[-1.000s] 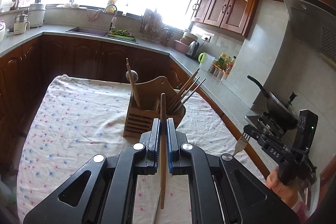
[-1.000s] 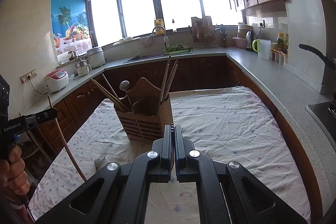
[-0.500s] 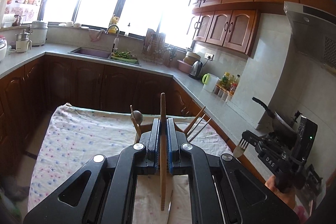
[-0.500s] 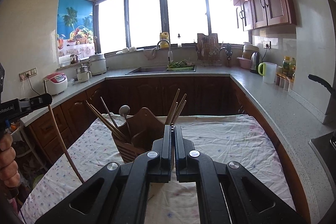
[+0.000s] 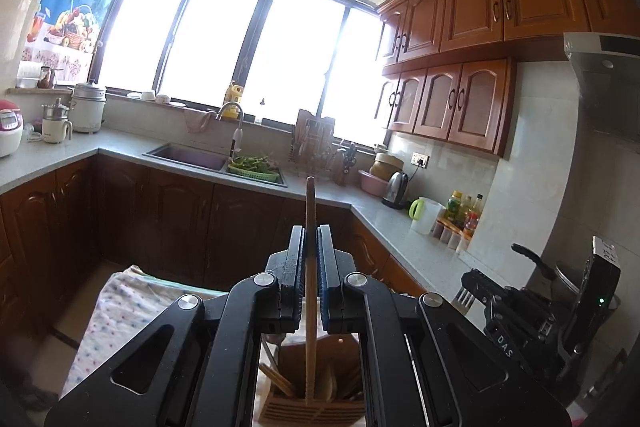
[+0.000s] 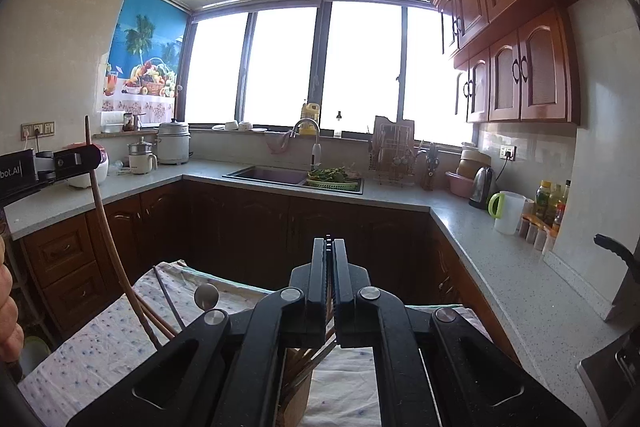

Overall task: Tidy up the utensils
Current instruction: 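Lower the wooden chopstick into the wooden holder and open both tools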

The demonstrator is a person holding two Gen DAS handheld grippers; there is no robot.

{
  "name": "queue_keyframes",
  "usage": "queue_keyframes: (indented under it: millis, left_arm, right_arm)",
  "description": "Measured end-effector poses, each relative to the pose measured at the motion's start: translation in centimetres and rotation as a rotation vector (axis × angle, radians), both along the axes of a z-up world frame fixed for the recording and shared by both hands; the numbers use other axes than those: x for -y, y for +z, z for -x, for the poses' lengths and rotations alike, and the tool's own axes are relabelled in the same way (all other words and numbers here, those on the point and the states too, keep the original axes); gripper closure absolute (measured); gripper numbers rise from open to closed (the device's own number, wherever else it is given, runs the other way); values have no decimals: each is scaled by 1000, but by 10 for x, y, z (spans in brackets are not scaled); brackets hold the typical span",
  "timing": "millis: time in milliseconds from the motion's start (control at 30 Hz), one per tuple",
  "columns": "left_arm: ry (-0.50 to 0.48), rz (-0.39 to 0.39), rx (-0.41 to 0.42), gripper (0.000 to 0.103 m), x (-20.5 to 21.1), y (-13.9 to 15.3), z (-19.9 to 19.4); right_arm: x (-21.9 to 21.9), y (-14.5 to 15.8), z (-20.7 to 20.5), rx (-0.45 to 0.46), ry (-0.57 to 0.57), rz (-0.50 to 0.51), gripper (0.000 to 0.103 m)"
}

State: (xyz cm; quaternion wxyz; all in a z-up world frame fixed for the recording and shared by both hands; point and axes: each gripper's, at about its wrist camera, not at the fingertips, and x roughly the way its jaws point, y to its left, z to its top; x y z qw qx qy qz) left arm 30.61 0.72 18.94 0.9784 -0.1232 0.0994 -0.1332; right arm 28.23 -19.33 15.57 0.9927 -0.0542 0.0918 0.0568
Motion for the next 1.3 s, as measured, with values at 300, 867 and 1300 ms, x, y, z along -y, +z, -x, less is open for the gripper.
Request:
queue_keyframes:
  millis: [300, 867, 1300]
  left_arm:
    - [48, 15, -40, 98, 14, -49, -27]
    - [-34, -77, -143, 97, 32, -113, -22]
    - [-40, -77, -167, 97, 29, -116, -22]
  right_arm:
    - [-17, -33, -15, -12, -8, 61, 101]
    - [-23, -94, -30, -187, 50, 41, 100]
    - [-11, -96, -34, -241, 58, -27, 99]
